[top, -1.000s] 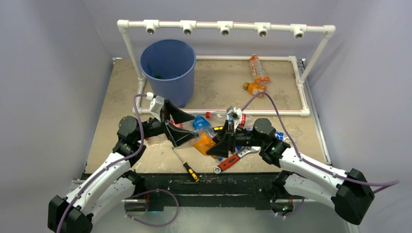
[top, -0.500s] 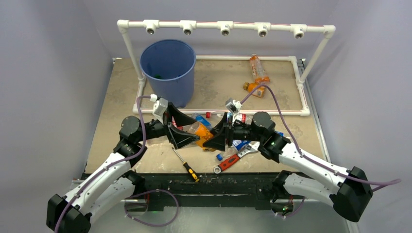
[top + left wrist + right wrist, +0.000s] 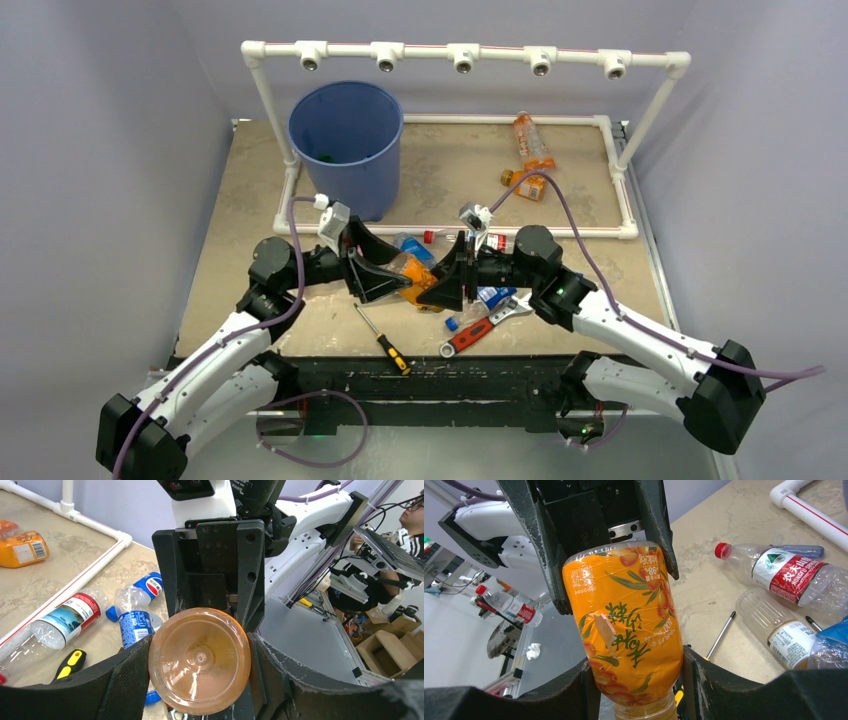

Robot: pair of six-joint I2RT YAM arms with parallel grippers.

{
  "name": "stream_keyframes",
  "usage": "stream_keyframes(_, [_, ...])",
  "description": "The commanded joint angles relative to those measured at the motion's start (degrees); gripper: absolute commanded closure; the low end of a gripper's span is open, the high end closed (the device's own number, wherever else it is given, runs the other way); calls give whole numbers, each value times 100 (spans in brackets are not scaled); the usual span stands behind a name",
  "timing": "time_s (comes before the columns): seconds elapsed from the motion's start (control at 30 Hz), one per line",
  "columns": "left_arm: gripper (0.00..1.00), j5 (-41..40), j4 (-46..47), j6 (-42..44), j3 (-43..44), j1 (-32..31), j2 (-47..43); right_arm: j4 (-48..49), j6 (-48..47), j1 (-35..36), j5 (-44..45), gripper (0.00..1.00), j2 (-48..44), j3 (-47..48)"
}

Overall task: Put the plastic bottles in the bin
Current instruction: Pick up the plastic bottle from the corner of the board.

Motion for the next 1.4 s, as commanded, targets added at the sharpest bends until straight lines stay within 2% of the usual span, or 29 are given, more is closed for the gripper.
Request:
stream_keyframes(0.0, [54,169,349,-40,15,-52,1,-5,-155,34,-162,62,-137,258])
stream_keyframes(0.07, [52,186,344,-49,8,-72,12,-4,-155,35,-171,62,-146,258])
stream_keyframes(0.17, [21,198,318,-64,23,-90,27,-3,-163,43,-233,62,-130,300])
stream_keyframes(0.2, [16,195,300,-61,32,-99,32,3,-164,43,-257,61,-124,316])
stream_keyframes(0.27, [12,196,266,-42,48,-107,39,10,-172,43,-299,61,-93,364])
stream_keyframes(0.37, [12,196,239,-24,44,-113,29,31,-172,58,-337,61,-47,411])
stream_keyframes(0.7, [57,331,385,-46,28,-153,29,115,-137,121,-416,59,90,432])
stream_keyframes(0.73, [62,336,433,-71,20,-149,16,101,-137,128,-417,54,77,439])
stream_keyframes(0.87, [74,289,540,-100,-8,-153,-97,-20,-131,131,-243,20,-115,452])
stream_keyframes(1.0, [85,-169,854,-254,-114,-151,-360,-52,-67,131,13,3,-594,405])
stream_keyframes(1.13, [100,-823,1713,-899,-314,-153,-517,29,5,131,725,1,-1441,231])
stream_keyframes(1.27, [100,-1551,2745,-1737,-402,-153,-450,574,214,131,1745,1,-2599,-317])
stream_keyframes(1.37, [100,-2546,3572,-2484,-750,-155,-455,1559,698,131,2313,3,-3186,-1018])
